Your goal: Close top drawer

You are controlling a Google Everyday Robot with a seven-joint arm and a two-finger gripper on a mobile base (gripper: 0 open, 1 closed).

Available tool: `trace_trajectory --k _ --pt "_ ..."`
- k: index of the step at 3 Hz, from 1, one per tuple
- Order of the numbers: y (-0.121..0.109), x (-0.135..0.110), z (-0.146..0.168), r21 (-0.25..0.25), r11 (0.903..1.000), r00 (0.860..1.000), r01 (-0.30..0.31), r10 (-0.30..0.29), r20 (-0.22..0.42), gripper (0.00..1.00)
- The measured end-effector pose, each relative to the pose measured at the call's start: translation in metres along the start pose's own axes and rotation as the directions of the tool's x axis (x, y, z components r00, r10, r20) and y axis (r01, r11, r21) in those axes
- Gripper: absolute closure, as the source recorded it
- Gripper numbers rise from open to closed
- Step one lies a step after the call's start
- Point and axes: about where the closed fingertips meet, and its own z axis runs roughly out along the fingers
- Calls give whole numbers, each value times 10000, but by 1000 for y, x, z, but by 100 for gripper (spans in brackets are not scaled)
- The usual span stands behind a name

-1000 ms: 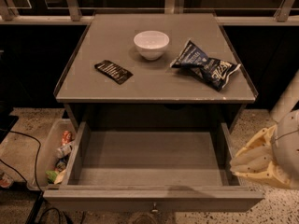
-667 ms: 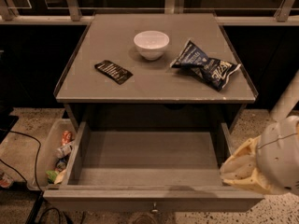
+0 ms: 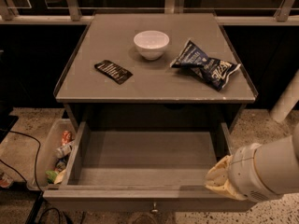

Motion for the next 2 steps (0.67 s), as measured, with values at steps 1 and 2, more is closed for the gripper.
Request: trace_trajectory --k 1,2 --pt "-20 -3 1 771 9970 9998 -36 22 184 100" --pt "-20 -3 1 770 9970 9998 -36 22 184 100"
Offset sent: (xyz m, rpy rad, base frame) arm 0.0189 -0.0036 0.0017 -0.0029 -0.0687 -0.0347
